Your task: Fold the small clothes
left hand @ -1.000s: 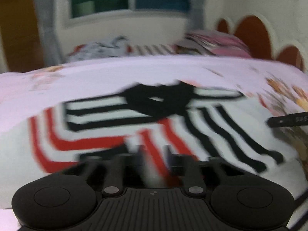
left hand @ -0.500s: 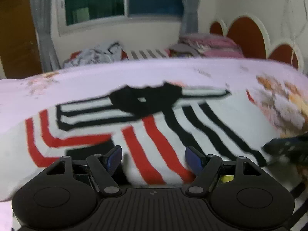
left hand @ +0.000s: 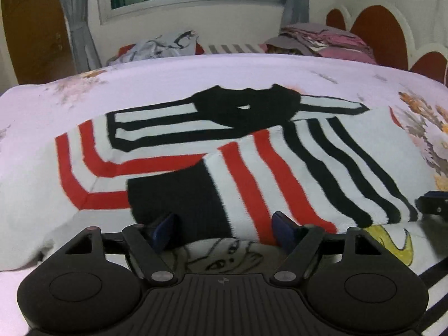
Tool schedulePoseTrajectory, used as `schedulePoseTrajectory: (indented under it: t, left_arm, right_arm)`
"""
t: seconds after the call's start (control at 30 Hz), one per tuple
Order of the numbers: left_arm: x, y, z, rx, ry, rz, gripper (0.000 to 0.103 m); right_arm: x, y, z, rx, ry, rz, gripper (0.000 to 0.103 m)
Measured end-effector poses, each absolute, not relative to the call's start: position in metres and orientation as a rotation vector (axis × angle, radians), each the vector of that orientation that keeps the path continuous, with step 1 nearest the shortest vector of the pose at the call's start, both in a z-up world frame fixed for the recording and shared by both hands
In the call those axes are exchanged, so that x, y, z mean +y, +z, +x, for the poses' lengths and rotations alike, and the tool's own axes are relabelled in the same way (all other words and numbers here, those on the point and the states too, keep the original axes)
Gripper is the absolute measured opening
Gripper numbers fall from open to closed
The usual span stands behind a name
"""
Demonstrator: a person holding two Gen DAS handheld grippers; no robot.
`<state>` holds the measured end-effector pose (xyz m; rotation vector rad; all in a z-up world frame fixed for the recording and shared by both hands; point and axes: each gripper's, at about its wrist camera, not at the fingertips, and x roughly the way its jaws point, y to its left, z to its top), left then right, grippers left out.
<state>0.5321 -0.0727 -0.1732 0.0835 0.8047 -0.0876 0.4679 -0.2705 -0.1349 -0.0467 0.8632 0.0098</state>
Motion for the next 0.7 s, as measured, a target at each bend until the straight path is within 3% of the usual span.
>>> schedulePoseTrajectory:
  t: [0.23, 0.37, 0.7]
  left_arm:
    - [-0.085, -0.159, 0.549, 0.741, -0.095, 0.146, 0.076]
    - [-0.09, -0.172, 0.568, 0.834, -0.08, 0.138, 0.076]
    - [-0.081, -0.143, 0.52, 0.798, -0.031, 0.114, 0.076]
  right_arm:
    - [-0.262, -0.122, 0.528, 0.8, 0.097, -0.026, 0.019]
    - [-0.259, -0.14, 0.572, 0.865, 0.077, -0.005, 0.018]
    - [-0.27, -0.096, 0.504, 0.792, 0.125, 0.035, 0.022]
